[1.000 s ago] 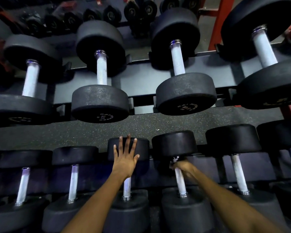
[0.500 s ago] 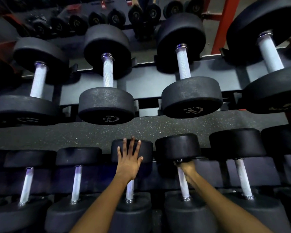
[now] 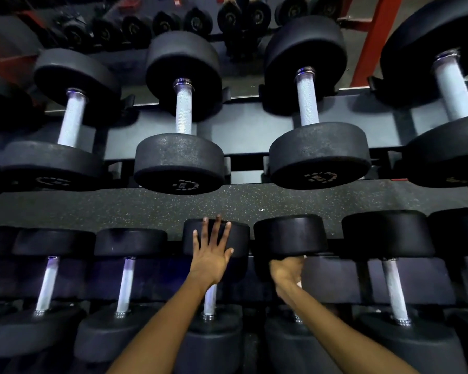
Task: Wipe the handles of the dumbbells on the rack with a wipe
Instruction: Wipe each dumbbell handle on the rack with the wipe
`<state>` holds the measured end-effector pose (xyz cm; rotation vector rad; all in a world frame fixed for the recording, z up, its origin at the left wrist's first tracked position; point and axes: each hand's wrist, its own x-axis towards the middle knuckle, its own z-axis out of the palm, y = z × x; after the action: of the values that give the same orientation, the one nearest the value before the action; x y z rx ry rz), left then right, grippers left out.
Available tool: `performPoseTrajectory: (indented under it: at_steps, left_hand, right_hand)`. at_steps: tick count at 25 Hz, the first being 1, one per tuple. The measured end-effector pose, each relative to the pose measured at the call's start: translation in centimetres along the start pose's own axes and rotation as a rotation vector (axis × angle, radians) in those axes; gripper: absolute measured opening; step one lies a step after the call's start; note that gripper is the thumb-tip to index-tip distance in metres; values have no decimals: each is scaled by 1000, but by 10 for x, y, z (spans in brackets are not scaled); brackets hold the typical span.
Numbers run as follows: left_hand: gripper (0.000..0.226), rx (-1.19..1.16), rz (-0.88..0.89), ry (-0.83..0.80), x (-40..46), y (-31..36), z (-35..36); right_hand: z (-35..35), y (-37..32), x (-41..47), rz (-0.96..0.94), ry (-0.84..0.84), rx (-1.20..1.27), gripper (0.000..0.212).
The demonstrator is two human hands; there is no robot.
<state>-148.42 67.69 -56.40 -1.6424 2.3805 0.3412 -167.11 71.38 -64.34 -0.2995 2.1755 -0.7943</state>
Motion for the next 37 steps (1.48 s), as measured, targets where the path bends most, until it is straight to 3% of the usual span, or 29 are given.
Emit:
performPoseTrajectory:
  at_steps: [1,4,5,8,10,12,15,17,20,22,25,29,31,35,37]
  left_hand:
    - [62,3,-4,-21,-1,0,-1]
    - [66,51,-32,-73,-1,2,-2]
    - [67,50,-38,-72,-1,3,-4]
    - [67,28,-39,-75,-2,5,-8]
    - [64,24,-38,-88,-4,5,-7]
    - [61,24,-39,-68,-4,4,-7]
    - [63,24,-39,-80,-4,6,-10]
    - [66,27,-39,-84,-6,7,-10]
    - [67,37,-29,-62,-2,4,-8]
    - [69,36,-14,-62,-2,4,-5]
    - [69,12,-4,15,-3,-2,2]
    - [68,-55,-65,-34,-2,-4,2]
    - [65,-4,-17,3,-2,-3,2]
    - [63,10,5,-11,-1,-3,2]
    - [63,-6,6,-11,1,-1,0]
  right_hand:
    - [-1,-2,-7,7,4,-38,67]
    - [-18,-4,12,-42,-235,130,30]
    - [-21,-3,18,-30,-297,180,29]
    - [-19,-3,0,48,-150,98,48]
    - [-11,7,-5,32,-221,-33,57]
    - [-22,1,10,14,-322,56,13]
    - [-50,9,46,20,-623,301,39]
    - [-56,11,36,-78,-528,209,22]
    - [-61,17,23,-257,-132,-41,8]
    - [-78,21,29,-338,-19,-177,10]
    - [-93,30,17,-682,-252,-508,12]
    - [-74,10,7,-1598,-389,-1004,35]
    - [-92,-4,39,-1901,-404,-1256,37]
    - [-126,0,77,-2029,-324,-1339,49]
    - [-97,-2,66,-1861,-384,-1675,33]
